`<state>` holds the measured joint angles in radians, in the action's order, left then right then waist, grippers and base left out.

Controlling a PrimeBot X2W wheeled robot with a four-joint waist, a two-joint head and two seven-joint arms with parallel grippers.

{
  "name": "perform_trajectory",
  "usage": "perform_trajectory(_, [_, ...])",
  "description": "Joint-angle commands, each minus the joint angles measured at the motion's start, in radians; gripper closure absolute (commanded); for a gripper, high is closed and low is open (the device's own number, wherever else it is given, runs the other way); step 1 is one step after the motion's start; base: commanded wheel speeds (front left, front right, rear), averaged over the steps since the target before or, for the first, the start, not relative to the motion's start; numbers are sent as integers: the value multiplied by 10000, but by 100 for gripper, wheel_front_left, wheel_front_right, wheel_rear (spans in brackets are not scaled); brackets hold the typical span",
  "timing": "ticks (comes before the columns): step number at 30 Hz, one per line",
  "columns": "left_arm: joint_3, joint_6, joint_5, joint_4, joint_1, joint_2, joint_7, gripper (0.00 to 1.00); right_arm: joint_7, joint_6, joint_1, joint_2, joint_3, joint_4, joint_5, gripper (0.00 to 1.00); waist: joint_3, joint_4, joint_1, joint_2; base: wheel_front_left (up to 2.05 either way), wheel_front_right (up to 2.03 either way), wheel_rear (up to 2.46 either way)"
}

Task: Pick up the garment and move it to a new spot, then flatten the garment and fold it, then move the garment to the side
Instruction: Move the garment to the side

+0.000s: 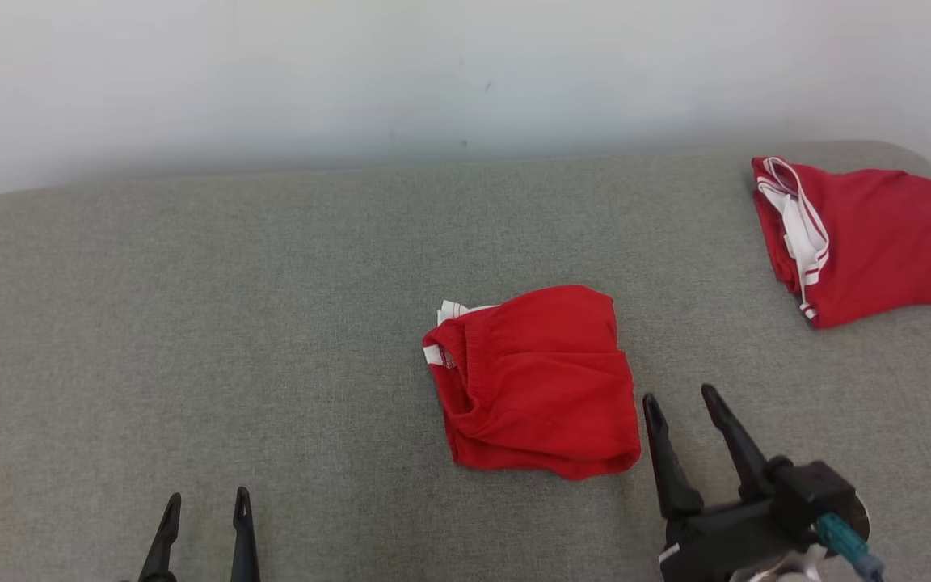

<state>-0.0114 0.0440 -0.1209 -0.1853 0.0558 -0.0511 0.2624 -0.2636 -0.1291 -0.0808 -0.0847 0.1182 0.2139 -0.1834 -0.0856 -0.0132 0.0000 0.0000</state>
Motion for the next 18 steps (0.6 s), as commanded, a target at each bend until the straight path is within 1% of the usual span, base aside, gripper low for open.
perform_trajectory(1, [8, -5, -52, -5, -124, 14, 31, 0, -4, -19, -274, -80, -21, 172, -27, 0, -108, 60, 0, 0, 0, 0, 0])
perform_trajectory(5, [59, 10, -100, 8, -229, 14, 31, 0, 0, -19, -1136, -159, -133, 916, 4, 0, -367, 207, 0, 0, 0, 0, 0])
perform_trajectory(9, [164, 37, -171, -10, -432, 15, 31, 0, -2, -19, -2031, -274, -163, 2043, -123, 0, -702, 430, 0, 0, 0, 0, 0])
perform_trajectory(15, [297, -47, -315, -80, -648, 12, 31, 0, -2, -19, -3221, -390, -83, 4281, -228, 0, -1079, 747, 0, 0, 0, 0, 0])
perform_trajectory(16, [344, -62, -354, -86, -694, 15, 31, 0, 0, -19, -3539, -376, -73, 4845, -281, 0, -1172, 837, 0, 0, 0, 0, 0])
perform_trajectory(18, [338, -82, -377, -81, -764, 11, 31, 0, 0, -19, -3760, -365, 88, 5377, -274, 0, -1230, 889, 0, 0, 0, 0, 0])
